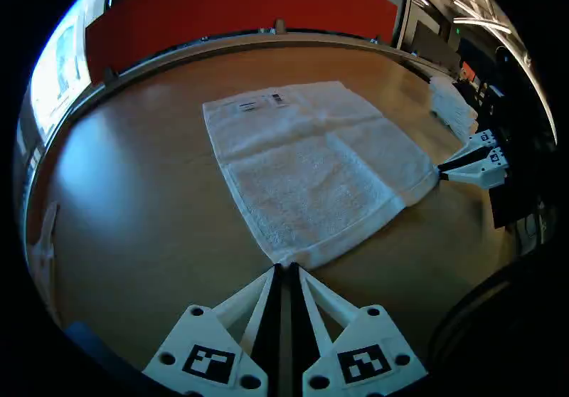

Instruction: Fold towel

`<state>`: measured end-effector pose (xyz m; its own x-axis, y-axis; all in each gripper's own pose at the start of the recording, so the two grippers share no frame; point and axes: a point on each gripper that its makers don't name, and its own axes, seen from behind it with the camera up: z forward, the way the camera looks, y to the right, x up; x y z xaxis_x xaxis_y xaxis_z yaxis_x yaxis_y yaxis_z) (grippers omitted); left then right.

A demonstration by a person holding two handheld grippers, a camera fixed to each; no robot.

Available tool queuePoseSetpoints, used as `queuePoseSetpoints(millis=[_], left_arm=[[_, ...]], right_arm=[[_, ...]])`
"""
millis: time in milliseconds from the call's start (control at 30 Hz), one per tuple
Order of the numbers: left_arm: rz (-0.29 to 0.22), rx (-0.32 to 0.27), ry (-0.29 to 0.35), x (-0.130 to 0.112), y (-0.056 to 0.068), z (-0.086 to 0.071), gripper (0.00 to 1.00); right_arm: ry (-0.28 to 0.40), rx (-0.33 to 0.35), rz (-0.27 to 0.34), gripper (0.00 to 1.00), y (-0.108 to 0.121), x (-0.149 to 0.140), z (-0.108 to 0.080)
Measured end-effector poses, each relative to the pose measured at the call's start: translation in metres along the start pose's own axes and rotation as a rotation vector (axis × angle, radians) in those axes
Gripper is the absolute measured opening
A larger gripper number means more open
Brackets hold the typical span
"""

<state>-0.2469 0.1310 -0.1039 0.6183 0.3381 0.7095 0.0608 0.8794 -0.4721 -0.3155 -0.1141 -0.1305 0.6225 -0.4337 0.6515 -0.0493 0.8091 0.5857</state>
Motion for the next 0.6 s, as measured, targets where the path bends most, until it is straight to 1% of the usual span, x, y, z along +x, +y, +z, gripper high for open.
queuePoseSetpoints(millis=[367, 467, 600], left_arm=[[0.0, -0.016, 0.003, 0.0021, 0.0038, -0.0029, 0.08], [0.01, -0.013, 0.004, 0.0004, 0.0036, -0.0024, 0.07], [0.026, -0.004, -0.011, -0.0042, 0.0028, -0.0006, 0.07]], right_arm=[[0.01, 0.023, 0.001, 0.09, -0.0057, 0.0067, -0.0031], [0.024, 0.026, -0.022, 0.09, -0.007, 0.0076, -0.0048], [-0.004, -0.019, -0.055, 0.05, 0.0016, 0.0012, -0.0049]])
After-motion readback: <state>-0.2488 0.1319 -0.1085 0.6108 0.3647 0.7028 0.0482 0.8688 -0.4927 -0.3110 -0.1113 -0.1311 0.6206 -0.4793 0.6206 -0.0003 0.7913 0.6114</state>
